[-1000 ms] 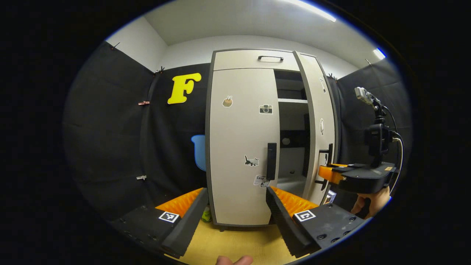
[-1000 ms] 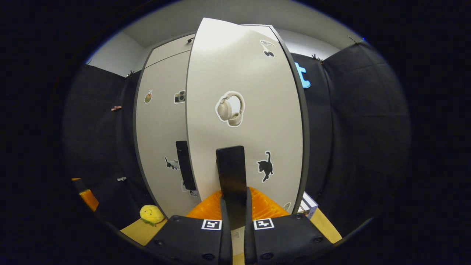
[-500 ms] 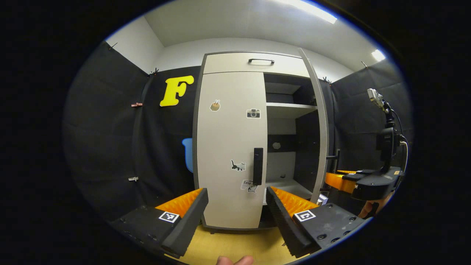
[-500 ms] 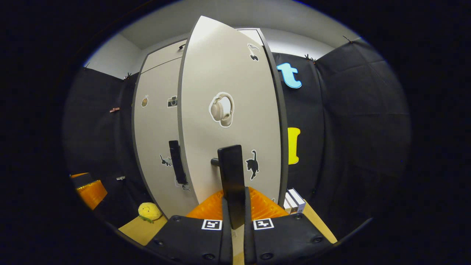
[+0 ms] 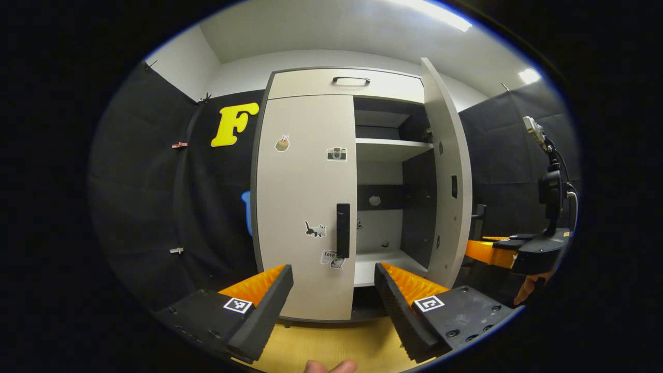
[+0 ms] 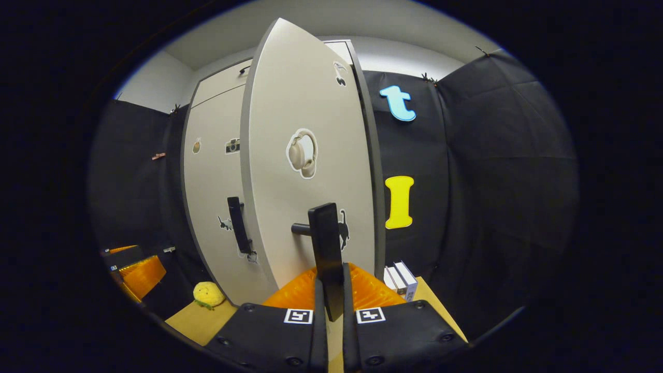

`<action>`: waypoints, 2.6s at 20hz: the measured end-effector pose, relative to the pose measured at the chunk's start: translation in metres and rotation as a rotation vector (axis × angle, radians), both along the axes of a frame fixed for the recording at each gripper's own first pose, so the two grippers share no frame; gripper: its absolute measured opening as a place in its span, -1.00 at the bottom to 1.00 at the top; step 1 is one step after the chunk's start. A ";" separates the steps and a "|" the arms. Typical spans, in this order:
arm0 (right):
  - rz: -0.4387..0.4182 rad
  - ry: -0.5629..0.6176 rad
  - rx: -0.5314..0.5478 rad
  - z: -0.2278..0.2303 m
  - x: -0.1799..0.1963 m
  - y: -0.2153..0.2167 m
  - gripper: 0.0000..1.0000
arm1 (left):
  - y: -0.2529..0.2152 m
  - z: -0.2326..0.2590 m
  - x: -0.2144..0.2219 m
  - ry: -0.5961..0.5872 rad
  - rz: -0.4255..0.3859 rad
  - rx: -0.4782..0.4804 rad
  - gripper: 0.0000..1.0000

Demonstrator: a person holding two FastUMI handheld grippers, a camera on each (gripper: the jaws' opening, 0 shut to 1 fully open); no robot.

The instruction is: Open the right door of the double-door shoe cabinet with the right hand, and open the left door with the left hand.

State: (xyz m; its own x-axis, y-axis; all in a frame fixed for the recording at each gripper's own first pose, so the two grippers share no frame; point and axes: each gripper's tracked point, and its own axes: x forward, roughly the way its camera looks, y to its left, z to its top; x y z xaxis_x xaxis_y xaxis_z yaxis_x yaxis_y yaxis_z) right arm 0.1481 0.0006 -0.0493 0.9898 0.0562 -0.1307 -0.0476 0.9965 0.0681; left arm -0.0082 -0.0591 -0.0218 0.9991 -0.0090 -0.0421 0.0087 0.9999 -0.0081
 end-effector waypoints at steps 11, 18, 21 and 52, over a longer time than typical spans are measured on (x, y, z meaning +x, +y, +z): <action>-0.036 0.013 -0.016 0.003 -0.001 -0.048 -0.72 | -0.057 0.012 0.016 0.002 0.010 0.006 0.95; -0.030 0.009 0.002 0.005 0.000 -0.052 -0.88 | -0.067 0.022 0.021 -0.019 0.030 0.025 0.95; -0.033 0.014 0.014 0.004 -0.001 -0.053 -0.87 | -0.067 0.020 0.024 -0.010 0.033 0.033 0.95; -0.202 -0.069 -0.031 0.031 -0.058 -0.112 0.95 | -0.008 -0.020 0.233 0.030 0.056 0.081 0.73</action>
State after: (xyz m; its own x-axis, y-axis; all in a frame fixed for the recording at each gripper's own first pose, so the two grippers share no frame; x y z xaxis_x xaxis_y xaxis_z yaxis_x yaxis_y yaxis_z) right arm 0.0904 -0.1117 -0.0188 0.9872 -0.1473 -0.0612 0.1499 0.9879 0.0409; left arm 0.2246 -0.0672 -0.0422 0.9962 0.0511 -0.0705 -0.0459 0.9962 0.0735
